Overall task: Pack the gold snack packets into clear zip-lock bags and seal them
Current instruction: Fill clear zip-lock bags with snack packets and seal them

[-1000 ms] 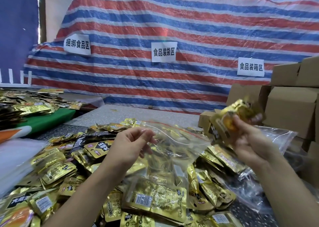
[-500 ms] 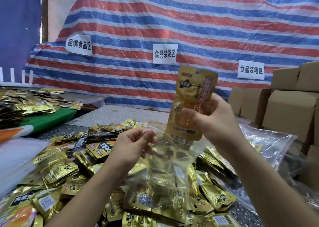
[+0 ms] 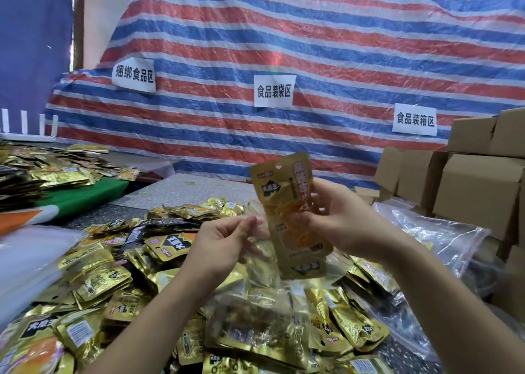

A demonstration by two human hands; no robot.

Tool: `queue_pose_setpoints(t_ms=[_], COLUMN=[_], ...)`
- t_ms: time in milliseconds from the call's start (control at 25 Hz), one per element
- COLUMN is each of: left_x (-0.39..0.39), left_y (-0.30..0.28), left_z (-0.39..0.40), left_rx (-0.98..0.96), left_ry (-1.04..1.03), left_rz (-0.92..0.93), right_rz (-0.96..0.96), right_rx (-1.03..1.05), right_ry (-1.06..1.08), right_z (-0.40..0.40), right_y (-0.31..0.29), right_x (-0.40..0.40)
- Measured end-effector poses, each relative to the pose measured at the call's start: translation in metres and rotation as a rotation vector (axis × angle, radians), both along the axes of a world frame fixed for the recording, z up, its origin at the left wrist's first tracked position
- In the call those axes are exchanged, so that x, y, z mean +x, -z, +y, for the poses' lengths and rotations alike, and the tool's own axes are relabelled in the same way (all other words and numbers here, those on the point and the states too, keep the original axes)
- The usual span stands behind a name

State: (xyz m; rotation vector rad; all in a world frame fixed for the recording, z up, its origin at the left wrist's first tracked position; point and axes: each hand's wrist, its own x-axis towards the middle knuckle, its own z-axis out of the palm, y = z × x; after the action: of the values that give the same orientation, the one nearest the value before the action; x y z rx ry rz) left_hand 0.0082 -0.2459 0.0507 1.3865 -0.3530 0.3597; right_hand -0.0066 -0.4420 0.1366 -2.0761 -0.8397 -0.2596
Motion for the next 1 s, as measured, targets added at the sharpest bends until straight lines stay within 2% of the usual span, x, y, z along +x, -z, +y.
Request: queue_pose_setpoints(t_ms=[200,600,720,880,1000], left_x=[-0.003,-0.002,-0.001,-0.002,-0.004], left_y=[-0.004,-0.002,-0.001,-0.001,0.000], left_z=[0.002,0.005,0.004,0.000,0.001], left_rx=[-0.044,-0.031,-0.044,-0.017,0.013], left_ry=[0.031,0.012,0.009,0.028,0.026], left_rz=[0.023,0.034,0.035,0.023,0.004], right_rz=[0.001,0.317,0.387,0.418,0.454], right_rx=[-0.120,-0.053,0.021,0.235,0.256], right_ry=[0.038,-0.042,-0.069,-0.061,-0.115], right_z=[-0.001,-0.003,-0.005,0.001,0.007], right_y=[-0.004,0.017,0.021,0.032,0.043], right_x=[0.003,0.008,0.006,0.006,0.001])
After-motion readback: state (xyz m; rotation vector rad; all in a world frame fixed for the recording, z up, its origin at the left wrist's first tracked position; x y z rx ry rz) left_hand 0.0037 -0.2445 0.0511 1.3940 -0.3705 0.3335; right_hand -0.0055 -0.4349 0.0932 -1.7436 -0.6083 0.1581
